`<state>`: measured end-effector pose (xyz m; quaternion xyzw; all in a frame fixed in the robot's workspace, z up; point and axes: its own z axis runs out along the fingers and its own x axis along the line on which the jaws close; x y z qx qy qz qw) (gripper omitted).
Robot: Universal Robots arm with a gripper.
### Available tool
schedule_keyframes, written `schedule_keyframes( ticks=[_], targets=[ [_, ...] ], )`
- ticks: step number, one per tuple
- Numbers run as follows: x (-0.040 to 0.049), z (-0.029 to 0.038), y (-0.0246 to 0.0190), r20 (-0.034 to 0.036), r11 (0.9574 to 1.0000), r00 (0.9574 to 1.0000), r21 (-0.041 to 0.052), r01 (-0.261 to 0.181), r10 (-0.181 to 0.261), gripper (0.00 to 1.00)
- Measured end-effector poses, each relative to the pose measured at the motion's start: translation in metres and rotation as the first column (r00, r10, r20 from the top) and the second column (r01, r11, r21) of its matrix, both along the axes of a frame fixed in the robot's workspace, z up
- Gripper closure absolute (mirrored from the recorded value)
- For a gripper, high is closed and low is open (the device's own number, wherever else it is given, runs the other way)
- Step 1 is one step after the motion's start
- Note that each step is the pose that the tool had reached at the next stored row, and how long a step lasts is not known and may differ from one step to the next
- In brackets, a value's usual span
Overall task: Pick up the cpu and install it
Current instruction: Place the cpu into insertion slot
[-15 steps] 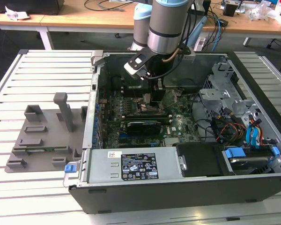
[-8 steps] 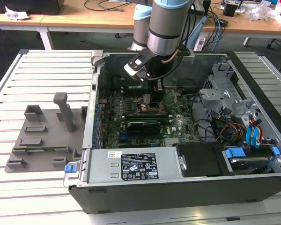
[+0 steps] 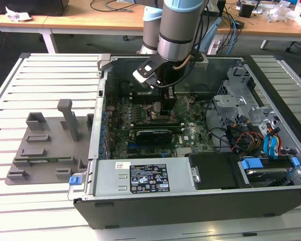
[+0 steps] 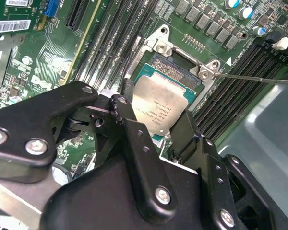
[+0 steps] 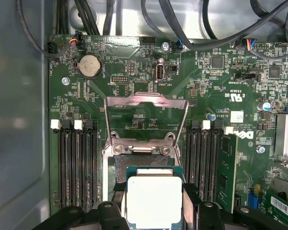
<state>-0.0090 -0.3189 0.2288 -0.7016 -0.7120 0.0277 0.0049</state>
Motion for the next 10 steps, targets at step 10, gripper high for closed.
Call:
schedule_keyframes(
  ticks=[10],
  targets=[
    [0.0000,-0.0046,0.0000,0.0000,1.0000,1.0000,0.0000,0.000,0.000,0.45]
  ],
)
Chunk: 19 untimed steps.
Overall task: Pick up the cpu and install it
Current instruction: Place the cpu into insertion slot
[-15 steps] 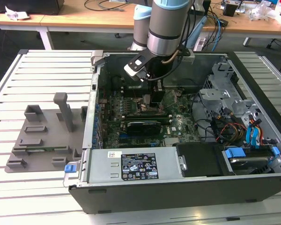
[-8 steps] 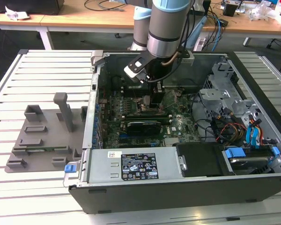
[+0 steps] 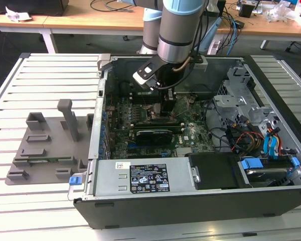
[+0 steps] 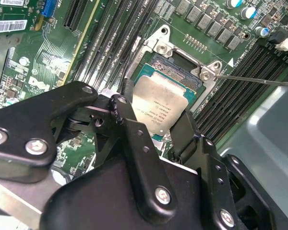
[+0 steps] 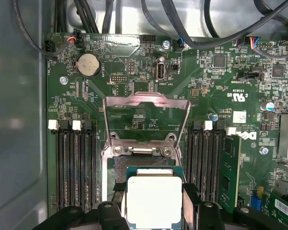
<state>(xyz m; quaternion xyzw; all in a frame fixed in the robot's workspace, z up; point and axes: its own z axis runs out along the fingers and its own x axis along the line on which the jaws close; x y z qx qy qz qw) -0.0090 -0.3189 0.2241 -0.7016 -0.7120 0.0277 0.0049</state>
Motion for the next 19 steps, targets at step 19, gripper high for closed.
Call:
schedule_keyframes(
  ticks=[19],
  targets=[
    [0.0000,-0.0063,0.0049,0.0000,1.0000,1.0000,0.0001,0.000,0.000,0.45]
  ],
)
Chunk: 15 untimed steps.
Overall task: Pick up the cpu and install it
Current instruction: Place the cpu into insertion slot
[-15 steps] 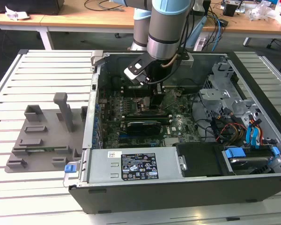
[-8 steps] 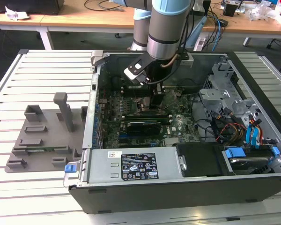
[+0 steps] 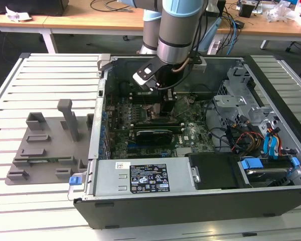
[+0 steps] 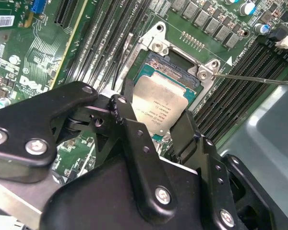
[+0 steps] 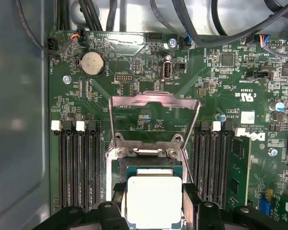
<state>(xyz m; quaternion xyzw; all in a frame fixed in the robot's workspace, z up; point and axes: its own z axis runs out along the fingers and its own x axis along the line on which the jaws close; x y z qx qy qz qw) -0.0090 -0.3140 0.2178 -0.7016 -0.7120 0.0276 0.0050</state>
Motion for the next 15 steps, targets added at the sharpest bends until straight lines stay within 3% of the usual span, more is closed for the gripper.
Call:
schedule_keyframes(
  ticks=[15],
  targets=[
    [0.0000,-0.0095,0.0000,0.0000,1.0000,1.0000,-0.0001,0.000,0.000,0.45]
  ],
)
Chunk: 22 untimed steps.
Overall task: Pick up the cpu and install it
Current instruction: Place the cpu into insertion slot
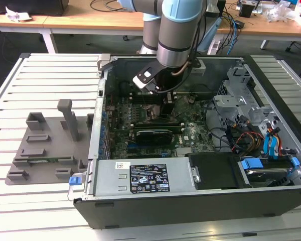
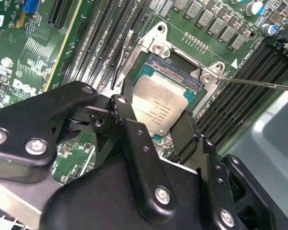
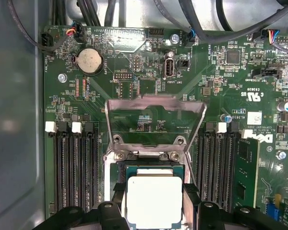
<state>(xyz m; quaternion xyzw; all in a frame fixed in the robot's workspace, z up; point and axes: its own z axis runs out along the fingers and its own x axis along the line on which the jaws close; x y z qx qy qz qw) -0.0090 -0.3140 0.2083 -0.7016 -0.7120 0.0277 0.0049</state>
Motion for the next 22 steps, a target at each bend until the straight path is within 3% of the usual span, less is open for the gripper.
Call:
schedule_keyframes(
  ticks=[11,13,22],
  targets=[
    [0.0000,-0.0056,0.0002,0.0000,1.0000,1.0000,0.0000,0.000,0.000,0.45],
    [-0.0005,-0.0063,0.0023,0.0001,1.0000,1.0000,0.0002,0.000,0.000,0.45],
    [-0.0034,-0.0114,0.0042,-0.0003,1.0000,1.0000,-0.0005,-0.009,0.009,0.45]
  ],
)
